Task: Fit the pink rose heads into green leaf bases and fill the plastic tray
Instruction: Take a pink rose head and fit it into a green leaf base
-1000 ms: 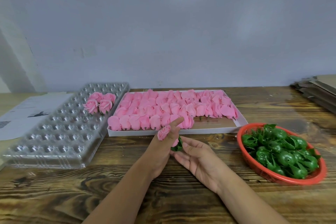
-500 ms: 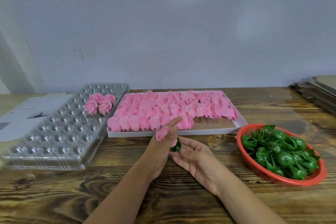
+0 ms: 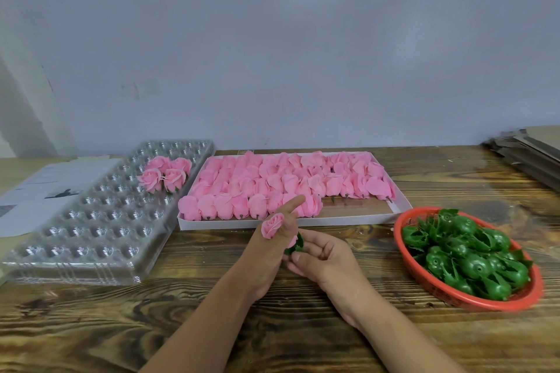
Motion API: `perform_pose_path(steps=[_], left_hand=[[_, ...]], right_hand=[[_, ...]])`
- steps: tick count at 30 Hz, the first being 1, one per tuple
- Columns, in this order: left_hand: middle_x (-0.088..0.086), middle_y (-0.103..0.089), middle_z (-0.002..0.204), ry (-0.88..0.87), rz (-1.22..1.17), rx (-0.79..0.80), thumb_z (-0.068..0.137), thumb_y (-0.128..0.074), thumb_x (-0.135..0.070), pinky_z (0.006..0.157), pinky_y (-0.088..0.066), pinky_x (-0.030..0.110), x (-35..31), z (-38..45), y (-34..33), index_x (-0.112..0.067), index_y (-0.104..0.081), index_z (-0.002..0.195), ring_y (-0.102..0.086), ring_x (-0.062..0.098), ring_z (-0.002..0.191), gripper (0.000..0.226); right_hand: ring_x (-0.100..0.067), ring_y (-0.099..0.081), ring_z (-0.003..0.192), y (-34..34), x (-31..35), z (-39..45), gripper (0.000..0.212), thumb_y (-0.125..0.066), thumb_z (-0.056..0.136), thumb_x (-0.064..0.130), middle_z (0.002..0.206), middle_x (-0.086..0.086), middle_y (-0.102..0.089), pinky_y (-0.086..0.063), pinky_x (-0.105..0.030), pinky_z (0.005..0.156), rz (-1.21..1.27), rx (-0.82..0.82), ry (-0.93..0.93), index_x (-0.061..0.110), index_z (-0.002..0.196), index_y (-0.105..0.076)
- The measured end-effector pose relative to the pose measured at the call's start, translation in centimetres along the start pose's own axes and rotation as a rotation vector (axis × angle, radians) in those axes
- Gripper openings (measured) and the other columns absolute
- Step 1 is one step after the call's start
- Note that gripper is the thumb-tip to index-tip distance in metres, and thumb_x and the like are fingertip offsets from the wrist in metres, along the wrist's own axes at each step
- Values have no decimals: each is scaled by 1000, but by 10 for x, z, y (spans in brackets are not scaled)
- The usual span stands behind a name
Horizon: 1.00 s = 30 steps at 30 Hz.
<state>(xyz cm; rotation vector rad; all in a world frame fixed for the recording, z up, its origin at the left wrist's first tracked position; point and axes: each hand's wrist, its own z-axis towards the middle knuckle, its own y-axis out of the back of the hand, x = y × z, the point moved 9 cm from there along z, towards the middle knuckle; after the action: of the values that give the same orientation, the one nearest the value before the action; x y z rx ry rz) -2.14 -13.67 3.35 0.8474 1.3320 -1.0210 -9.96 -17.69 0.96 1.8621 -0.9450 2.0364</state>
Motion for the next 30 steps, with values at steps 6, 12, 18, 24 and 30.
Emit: perform_pose_path(steps=[6,12,18,24,30], left_hand=[[-23,-45,144,10,6,-3,53,-61,-97,93,-51,26,-2,-2,-1,-60,-56,131,-41,-2,133,87],[-15,-45,148,31,-19,-28,49,-62,-97,96,-56,31,0,-3,-1,-58,-58,131,-43,7,136,92],[-19,-46,145,39,-66,-17,50,-63,-96,109,-48,37,2,-2,1,-57,-60,130,-40,9,140,89],[-12,-58,143,78,-185,-11,56,-69,-89,104,-53,38,10,2,5,-37,-69,126,-62,-1,119,86],[-21,-65,133,120,-313,9,64,-70,-84,95,-55,31,17,3,5,-29,-73,111,-60,-1,124,72]], right_hand=[[-19,-73,92,-2,6,0,41,-55,92,-12,98,-9,-77,-56,-20,74,-140,-17,53,16,118,-69],[-17,-70,79,-4,11,-1,44,-53,92,-16,87,-12,-76,-58,-20,71,-215,-16,110,19,111,-70],[-13,-71,78,-8,11,-1,46,-51,91,-19,86,-7,-76,-57,-20,73,-219,16,130,17,115,-68],[-11,-73,81,-4,15,0,47,-50,89,-23,91,-3,-78,-57,-20,75,-146,-3,184,9,119,-66],[-6,-68,76,2,16,-3,49,-59,86,-19,90,3,-76,-53,-21,73,-290,-79,252,9,126,-63]])
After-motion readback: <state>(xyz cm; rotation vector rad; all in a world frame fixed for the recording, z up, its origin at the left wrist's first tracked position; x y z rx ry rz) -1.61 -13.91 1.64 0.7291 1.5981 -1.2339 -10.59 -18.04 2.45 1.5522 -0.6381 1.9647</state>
